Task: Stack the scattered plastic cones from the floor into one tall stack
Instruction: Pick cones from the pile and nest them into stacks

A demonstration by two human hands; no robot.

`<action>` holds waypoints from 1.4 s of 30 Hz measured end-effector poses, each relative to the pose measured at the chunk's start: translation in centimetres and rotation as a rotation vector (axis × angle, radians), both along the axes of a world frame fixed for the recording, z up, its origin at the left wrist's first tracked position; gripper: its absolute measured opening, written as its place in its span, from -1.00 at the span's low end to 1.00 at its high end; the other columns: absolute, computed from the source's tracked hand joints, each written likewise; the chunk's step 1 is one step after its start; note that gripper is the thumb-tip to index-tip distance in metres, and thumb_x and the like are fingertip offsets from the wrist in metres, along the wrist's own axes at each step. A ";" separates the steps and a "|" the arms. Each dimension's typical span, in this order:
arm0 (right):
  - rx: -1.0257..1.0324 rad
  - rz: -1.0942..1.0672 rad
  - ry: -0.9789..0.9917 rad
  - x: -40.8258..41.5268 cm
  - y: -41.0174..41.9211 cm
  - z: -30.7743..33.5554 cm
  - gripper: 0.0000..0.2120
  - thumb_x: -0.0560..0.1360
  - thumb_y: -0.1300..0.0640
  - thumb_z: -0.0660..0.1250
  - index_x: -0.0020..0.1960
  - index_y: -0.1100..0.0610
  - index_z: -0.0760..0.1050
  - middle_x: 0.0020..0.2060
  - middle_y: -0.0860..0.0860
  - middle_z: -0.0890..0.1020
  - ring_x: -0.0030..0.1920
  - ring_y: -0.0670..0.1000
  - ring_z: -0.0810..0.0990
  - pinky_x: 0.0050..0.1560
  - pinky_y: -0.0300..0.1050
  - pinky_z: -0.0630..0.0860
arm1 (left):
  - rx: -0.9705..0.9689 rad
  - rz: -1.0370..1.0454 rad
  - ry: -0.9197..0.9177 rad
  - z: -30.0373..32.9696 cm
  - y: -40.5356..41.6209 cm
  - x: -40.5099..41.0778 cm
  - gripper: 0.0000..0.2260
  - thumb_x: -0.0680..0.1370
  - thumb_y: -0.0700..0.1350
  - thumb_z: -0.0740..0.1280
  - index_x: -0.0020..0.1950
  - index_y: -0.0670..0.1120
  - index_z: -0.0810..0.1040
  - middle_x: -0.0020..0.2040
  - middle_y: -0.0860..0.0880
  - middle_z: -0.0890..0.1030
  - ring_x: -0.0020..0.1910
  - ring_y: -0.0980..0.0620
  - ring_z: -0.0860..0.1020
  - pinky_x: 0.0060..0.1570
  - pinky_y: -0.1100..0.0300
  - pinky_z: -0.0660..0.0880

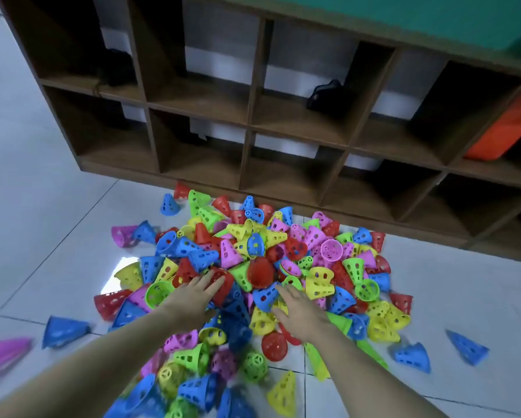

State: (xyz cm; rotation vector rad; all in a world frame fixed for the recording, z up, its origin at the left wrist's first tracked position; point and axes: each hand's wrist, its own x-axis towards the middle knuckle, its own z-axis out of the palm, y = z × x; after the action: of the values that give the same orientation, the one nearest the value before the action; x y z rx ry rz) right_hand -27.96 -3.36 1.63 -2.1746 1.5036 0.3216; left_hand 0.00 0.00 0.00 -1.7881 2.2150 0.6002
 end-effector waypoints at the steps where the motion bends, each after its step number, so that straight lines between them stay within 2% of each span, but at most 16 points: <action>1: -0.001 0.008 -0.013 0.2 -0.4 -0.4 -0.37 0.66 -0.20 0.04 0.63 -0.02 -0.05 0.62 0.04 0.03 0.59 0.12 0.08 0.45 0.16 0.31 | -0.018 -0.003 0.007 -0.3 -0.5 -0.1 -0.27 0.65 0.21 0.15 0.63 0.11 -0.27 0.64 -0.02 -0.23 0.63 -0.13 0.00 0.55 -0.05 0.10; 6: 0.023 -0.113 -0.072 1.7 -2.4 -2.4 -0.38 0.65 -0.21 0.08 0.63 -0.04 0.00 0.61 0.00 0.05 0.58 0.09 0.12 0.46 0.10 0.32 | -0.008 0.105 0.061 -2.3 -2.9 -0.6 -0.24 0.59 0.32 0.19 0.64 0.13 -0.13 0.66 -0.05 -0.14 0.60 -0.14 0.10 0.52 -0.08 0.23; 9: 0.018 -0.168 -0.095 2.4 -3.4 -3.9 -0.39 0.65 -0.17 0.12 0.62 -0.02 0.04 0.60 0.02 0.08 0.56 0.11 0.16 0.43 0.08 0.36 | 0.002 0.139 0.087 -3.3 -3.7 -1.0 -0.17 0.46 0.50 0.15 0.62 0.15 0.05 0.65 -0.06 -0.05 0.58 -0.14 0.14 0.50 -0.10 0.25; 12: 0.004 -0.178 -0.058 2.8 -4.0 -5.2 -0.37 0.64 -0.13 0.18 0.61 0.03 0.07 0.59 0.04 0.12 0.55 0.14 0.15 0.44 0.09 0.35 | -0.023 0.210 0.074 -4.1 -3.8 -1.6 -0.06 0.37 0.61 0.03 0.57 0.04 0.28 0.64 -0.06 0.05 0.57 -0.12 0.16 0.51 -0.11 0.22; 15: -0.019 -0.171 -0.019 2.9 -4.3 -5.8 -0.39 0.62 -0.02 0.26 0.59 0.09 0.14 0.53 0.05 0.20 0.49 0.15 0.23 0.40 0.08 0.39 | -0.064 0.295 0.074 -5.1 -4.0 -1.8 -0.21 0.42 0.55 0.13 0.39 0.02 0.54 0.59 -0.07 0.17 0.51 -0.10 0.23 0.50 -0.12 0.23; 17: -0.041 -0.176 -0.001 2.8 -4.6 -6.0 -0.42 0.60 0.08 0.32 0.55 0.10 0.20 0.47 0.06 0.27 0.43 0.14 0.31 0.32 0.07 0.45 | -0.087 0.284 0.059 -5.4 -4.3 -1.7 -0.36 0.43 0.47 0.25 0.31 0.06 0.60 0.54 -0.07 0.23 0.46 -0.09 0.27 0.48 -0.10 0.25; 20: -0.071 -0.221 -0.008 2.7 -4.7 -6.0 -0.53 0.57 0.17 0.34 0.45 0.13 0.33 0.36 0.09 0.35 0.34 0.15 0.41 0.20 0.07 0.51 | -0.106 0.240 0.057 -5.3 -4.3 -1.5 -0.42 0.40 0.44 0.32 0.24 0.09 0.63 0.51 -0.08 0.24 0.45 -0.10 0.26 0.45 -0.08 0.26; 23: -0.081 -0.222 -0.014 2.3 -4.6 -5.8 -0.61 0.57 0.12 0.35 0.38 0.15 0.44 0.29 0.13 0.41 0.30 0.17 0.43 0.26 0.06 0.47 | -0.164 0.213 0.092 -4.8 -3.8 -1.3 -0.43 0.40 0.44 0.31 0.20 0.07 0.63 0.43 -0.06 0.31 0.39 -0.09 0.30 0.40 -0.04 0.28; 26: -0.097 -0.235 -0.045 1.7 -4.3 -5.2 -0.63 0.59 0.04 0.34 0.32 0.19 0.49 0.25 0.17 0.45 0.26 0.19 0.46 0.25 0.07 0.46 | -0.189 0.187 0.156 -4.0 -3.1 -1.1 -0.43 0.46 0.38 0.30 0.25 -0.01 0.56 0.31 -0.05 0.37 0.29 -0.08 0.38 0.31 -0.01 0.34; 28: -0.104 -0.256 -0.101 1.2 -4.1 -4.5 -0.63 0.60 0.02 0.33 0.31 0.22 0.49 0.26 0.18 0.44 0.25 0.21 0.48 0.24 0.10 0.46 | -0.210 0.185 0.215 -3.3 -2.5 -1.2 -0.48 0.49 0.34 0.31 0.20 -0.05 0.53 0.16 -0.02 0.43 0.15 -0.06 0.44 0.20 0.05 0.39; 32: -0.105 -0.296 -0.251 0.1 -3.1 -3.1 -0.62 0.61 -0.01 0.32 0.32 0.20 0.49 0.31 0.17 0.46 0.29 0.17 0.47 0.26 0.07 0.44 | -0.300 0.171 0.263 -2.2 -1.2 -1.7 -0.52 0.54 0.31 0.27 0.17 -0.08 0.48 0.00 0.02 0.42 -0.01 -0.01 0.40 0.09 0.09 0.41; 33: -0.114 -0.297 -0.286 -0.2 -2.7 -2.9 -0.65 0.61 -0.01 0.32 0.28 0.20 0.51 0.25 0.16 0.50 0.25 0.15 0.48 0.20 0.02 0.45 | -0.308 0.169 0.294 -2.0 -0.7 -1.9 -0.51 0.54 0.31 0.27 0.19 -0.09 0.47 0.00 0.02 0.42 -0.02 0.00 0.40 0.07 0.10 0.41; 35: -0.115 -0.293 -0.365 -0.9 -1.6 -2.3 -0.70 0.61 -0.02 0.32 0.20 0.18 0.53 0.05 0.08 0.55 -0.02 0.02 0.55 -0.06 -0.15 0.43 | -0.315 0.167 0.368 -1.5 0.4 -2.4 -0.49 0.54 0.32 0.28 0.24 -0.08 0.46 0.02 0.03 0.44 -0.01 0.00 0.43 0.05 0.10 0.42; 37: -0.094 -0.296 -0.393 -1.7 -0.4 -1.5 -0.75 0.62 -0.03 0.30 0.14 0.15 0.53 -0.14 -0.01 0.54 -0.29 -0.12 0.45 -0.24 -0.22 0.34 | -0.279 0.148 0.444 -1.3 1.9 -3.2 -0.48 0.55 0.31 0.28 0.28 -0.08 0.44 0.05 0.02 0.47 0.03 -0.01 0.45 0.05 0.10 0.42; 40: -0.084 -0.316 -0.387 -3.9 1.2 -1.2 -0.69 0.60 -0.13 0.29 0.03 0.13 0.56 -0.30 -0.03 0.52 -0.30 -0.04 0.51 -0.21 -0.08 0.40 | -0.186 0.084 0.540 -1.4 4.4 -4.6 -0.44 0.56 0.31 0.25 0.38 -0.07 0.40 0.22 -0.01 0.50 0.20 -0.04 0.48 0.19 0.08 0.44; 42: -0.081 -0.338 -0.387 -5.8 2.5 -1.4 -0.64 0.56 -0.22 0.28 -0.04 0.08 0.55 -0.40 0.01 0.45 -0.36 0.03 0.51 -0.26 0.04 0.48 | -0.151 0.028 0.586 -1.7 5.9 -5.8 -0.49 0.55 0.33 0.25 0.30 -0.02 0.42 0.16 0.05 0.51 0.17 -0.01 0.50 0.15 0.12 0.44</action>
State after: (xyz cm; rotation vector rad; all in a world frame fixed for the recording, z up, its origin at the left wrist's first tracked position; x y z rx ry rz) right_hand -33.72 -0.86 0.22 -1.8560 1.6333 -0.2627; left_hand -5.78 5.90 -1.67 -1.8971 2.6647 1.1092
